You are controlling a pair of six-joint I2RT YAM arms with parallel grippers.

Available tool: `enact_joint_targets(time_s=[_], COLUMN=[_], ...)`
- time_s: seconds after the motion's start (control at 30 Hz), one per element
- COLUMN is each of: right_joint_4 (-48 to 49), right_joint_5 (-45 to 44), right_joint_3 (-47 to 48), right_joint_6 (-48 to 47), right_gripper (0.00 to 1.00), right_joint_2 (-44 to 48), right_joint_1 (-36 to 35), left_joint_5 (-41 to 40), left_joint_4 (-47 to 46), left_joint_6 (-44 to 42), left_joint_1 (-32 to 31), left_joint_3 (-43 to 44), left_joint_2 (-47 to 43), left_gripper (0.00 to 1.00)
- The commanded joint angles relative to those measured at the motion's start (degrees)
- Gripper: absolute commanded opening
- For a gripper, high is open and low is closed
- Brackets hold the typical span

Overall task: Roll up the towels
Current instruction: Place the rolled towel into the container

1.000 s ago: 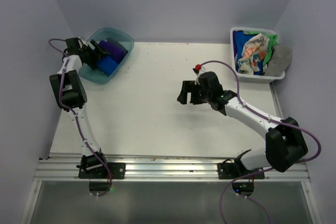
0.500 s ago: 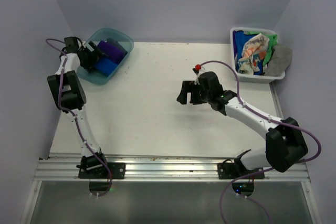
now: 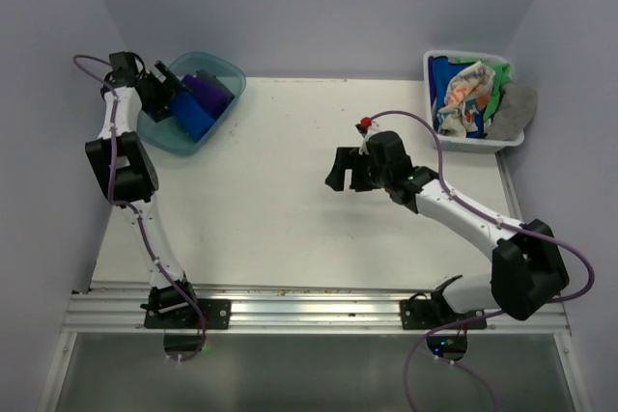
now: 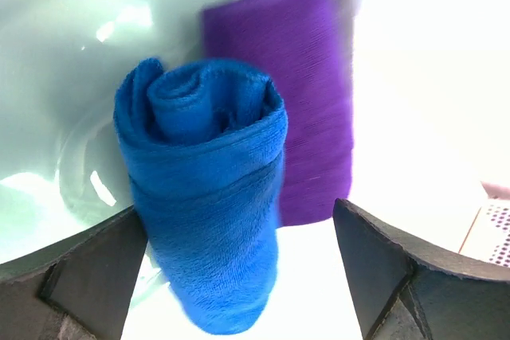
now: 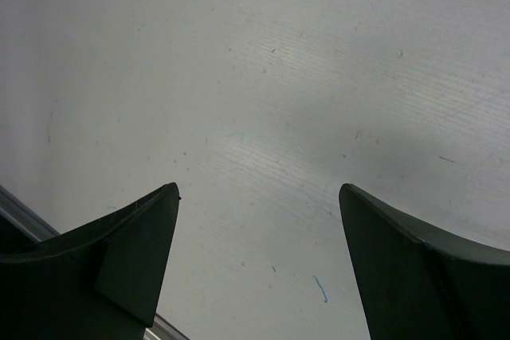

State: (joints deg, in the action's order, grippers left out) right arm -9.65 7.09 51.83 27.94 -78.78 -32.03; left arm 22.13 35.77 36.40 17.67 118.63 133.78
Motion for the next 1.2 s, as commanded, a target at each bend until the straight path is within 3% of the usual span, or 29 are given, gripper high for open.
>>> enact_joint_targets(time_s=[0.0,0.17,0.73,0.9,1.17], right_joint_4=[1.1,0.9,1.3,1.7,1.3], right_joint_5=[1.1,1.0,1.7,2.0,1.5], right_joint_3=[1.0,0.9,0.7,0.7,0.8], right_joint_6=[0.8,0.8,1.0,1.1,1.2], right_gripper=[0.85,0.85,0.85,0.85,0.85], right_joint_2=[2.0,2.1,1.4,1.4,1.7], right_joint_1=[0.0,0.0,0.0,0.0,0.0], left_joint_5=[-0.3,0.8,-3.1,-2.0,2.6], left_joint_4=[0.4,0.4,-1.2,-1.0,-5.2], left_joint_6=[0.9,2.4,2.2,1.3,3.3], left_joint_1=[0.9,0.9,1.0,1.1,1.1], left_joint_3=[5.8,7.2,-3.9,-3.9,-5.7], left_joint_2=[1.0,3.0,-4.1,-3.3,-2.4], left_gripper=[0.99,0.99,0.98,0.89,0.59])
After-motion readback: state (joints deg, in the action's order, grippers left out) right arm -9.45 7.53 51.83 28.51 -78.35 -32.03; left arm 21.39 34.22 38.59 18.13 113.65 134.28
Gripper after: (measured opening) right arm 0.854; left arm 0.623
